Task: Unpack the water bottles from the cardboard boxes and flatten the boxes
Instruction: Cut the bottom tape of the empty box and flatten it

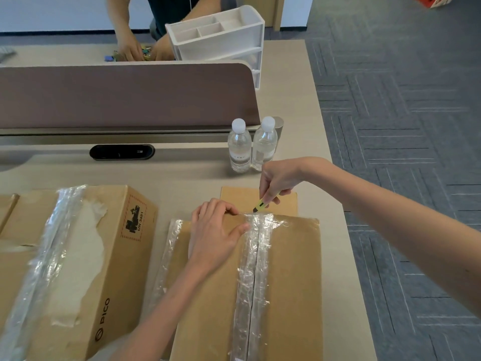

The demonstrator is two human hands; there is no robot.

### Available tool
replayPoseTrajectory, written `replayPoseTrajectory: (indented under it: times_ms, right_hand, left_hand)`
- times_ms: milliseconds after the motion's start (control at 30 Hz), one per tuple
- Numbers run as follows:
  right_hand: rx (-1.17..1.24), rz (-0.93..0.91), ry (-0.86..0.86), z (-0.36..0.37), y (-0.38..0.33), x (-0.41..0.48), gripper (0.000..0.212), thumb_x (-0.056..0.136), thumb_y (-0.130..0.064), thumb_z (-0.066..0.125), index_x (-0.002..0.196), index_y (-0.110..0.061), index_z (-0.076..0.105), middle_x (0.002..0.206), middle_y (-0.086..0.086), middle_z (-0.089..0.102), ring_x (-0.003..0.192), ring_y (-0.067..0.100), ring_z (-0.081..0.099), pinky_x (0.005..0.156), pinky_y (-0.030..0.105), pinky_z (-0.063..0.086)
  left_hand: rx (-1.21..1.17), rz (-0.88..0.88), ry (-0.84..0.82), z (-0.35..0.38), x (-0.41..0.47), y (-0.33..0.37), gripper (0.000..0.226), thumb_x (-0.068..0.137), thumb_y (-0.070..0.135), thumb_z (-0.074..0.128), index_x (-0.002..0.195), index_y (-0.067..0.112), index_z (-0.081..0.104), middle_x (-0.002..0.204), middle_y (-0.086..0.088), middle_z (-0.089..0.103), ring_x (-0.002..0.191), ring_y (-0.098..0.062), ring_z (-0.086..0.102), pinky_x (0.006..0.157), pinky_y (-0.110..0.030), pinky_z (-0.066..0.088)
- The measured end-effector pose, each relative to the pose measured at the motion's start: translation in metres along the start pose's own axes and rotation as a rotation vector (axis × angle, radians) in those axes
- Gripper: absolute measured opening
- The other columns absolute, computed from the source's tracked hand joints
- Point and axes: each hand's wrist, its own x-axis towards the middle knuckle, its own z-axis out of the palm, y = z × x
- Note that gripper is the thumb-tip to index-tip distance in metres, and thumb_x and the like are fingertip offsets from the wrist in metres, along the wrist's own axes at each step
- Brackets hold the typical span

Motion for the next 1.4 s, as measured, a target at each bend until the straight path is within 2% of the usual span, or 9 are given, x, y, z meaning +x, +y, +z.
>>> replayPoseTrajectory:
  times_ms: [233, 500, 567, 700, 767, 833, 1000, 1133, 1400]
  right_hand:
    - [-0.101, 0.020, 0.008, 0.000, 0.001, 0.002, 0.021, 0.085, -0.013, 0.069, 0.068, -0.024, 0.074, 0.057, -0.004, 0.064, 0.039, 0.007, 0.041, 0.061, 0.028, 0.039]
    - [-0.198, 0.010, 0.090, 0.005, 0.003, -0.014, 0.011, 0.087, -0.019, 0.067, 0.079, -0.019, 0.074, 0.062, -0.008, 0.066, 0.043, 0.006, 0.046, 0.055, 0.020, 0.041]
    - [-0.106, -0.006, 0.245, 0.008, 0.016, -0.026, 0.013, 0.088, -0.020, 0.066, 0.079, -0.014, 0.072, 0.063, -0.007, 0.066, 0.043, 0.007, 0.048, 0.055, 0.021, 0.042]
    - [0.321, 0.058, 0.803, 0.051, 0.039, -0.037, 0.016, 0.093, -0.020, 0.061, 0.082, -0.010, 0.068, 0.061, 0.001, 0.067, 0.041, 0.015, 0.055, 0.048, 0.025, 0.043]
    - [0.614, 0.078, 0.913, 0.085, 0.032, -0.032, 0.016, 0.094, -0.016, 0.059, 0.084, -0.007, 0.065, 0.060, 0.008, 0.066, 0.038, 0.021, 0.053, 0.041, 0.024, 0.041]
    - [0.719, 0.115, 0.975, 0.111, 0.023, -0.023, 0.016, 0.095, -0.016, 0.057, 0.084, -0.007, 0.063, 0.058, 0.009, 0.064, 0.037, 0.022, 0.053, 0.040, 0.027, 0.042]
    - [0.608, 0.189, 1.162, 0.134, 0.019, -0.010, 0.018, 0.098, -0.028, 0.053, 0.086, -0.018, 0.060, 0.057, 0.001, 0.064, 0.044, 0.017, 0.061, 0.060, 0.044, 0.054]
    - [0.419, 0.179, 1.250, 0.142, 0.018, -0.008, 0.018, 0.099, -0.033, 0.051, 0.089, -0.021, 0.058, 0.056, -0.003, 0.060, 0.058, 0.020, 0.059, 0.062, 0.039, 0.048]
    - [0.397, 0.207, 1.303, 0.148, 0.019, 0.001, 0.017, 0.098, -0.033, 0.052, 0.093, -0.020, 0.061, 0.064, -0.003, 0.060, 0.064, 0.024, 0.057, 0.060, 0.035, 0.040]
  left_hand:
    - [0.008, 0.011, 0.009, 0.000, 0.000, 0.001, 0.038, 0.081, 0.064, 0.058, 0.097, 0.030, 0.055, 0.098, 0.019, 0.050, 0.099, -0.005, 0.047, 0.103, -0.036, 0.032]
    - [0.031, 0.044, 0.017, -0.001, -0.001, 0.001, 0.038, 0.083, 0.062, 0.055, 0.098, 0.027, 0.056, 0.100, 0.016, 0.050, 0.099, -0.008, 0.046, 0.101, -0.034, 0.032]
    - [0.041, 0.077, 0.030, -0.001, -0.002, 0.002, 0.035, 0.086, 0.057, 0.055, 0.099, 0.025, 0.058, 0.101, 0.014, 0.050, 0.099, -0.009, 0.047, 0.099, -0.032, 0.032]
    - [0.111, 0.189, 0.098, 0.002, -0.005, 0.007, 0.015, 0.093, 0.032, 0.064, 0.101, 0.019, 0.064, 0.102, 0.008, 0.054, 0.099, -0.013, 0.048, 0.097, -0.032, 0.034]
    - [0.124, 0.203, 0.118, 0.002, -0.006, 0.011, 0.007, 0.093, 0.022, 0.066, 0.098, 0.018, 0.064, 0.099, 0.007, 0.055, 0.096, -0.013, 0.047, 0.094, -0.032, 0.036]
    - [0.118, 0.192, 0.107, 0.002, -0.003, 0.013, 0.003, 0.093, 0.019, 0.064, 0.094, 0.018, 0.061, 0.096, 0.007, 0.052, 0.093, -0.013, 0.045, 0.090, -0.030, 0.035]
    - [0.045, 0.129, 0.040, 0.003, 0.010, 0.018, 0.013, 0.096, 0.018, 0.057, 0.084, 0.020, 0.050, 0.088, 0.010, 0.046, 0.086, -0.012, 0.038, 0.081, -0.028, 0.033]
    - [-0.049, 0.033, -0.044, 0.003, 0.022, 0.020, 0.026, 0.098, 0.023, 0.044, 0.072, 0.023, 0.042, 0.073, 0.013, 0.044, 0.079, -0.014, 0.037, 0.076, -0.030, 0.032]
    - [0.070, -0.014, -0.137, 0.003, 0.036, 0.027, 0.045, 0.102, 0.023, 0.035, 0.057, 0.022, 0.031, 0.056, 0.008, 0.041, 0.065, -0.018, 0.042, 0.080, -0.038, 0.040]
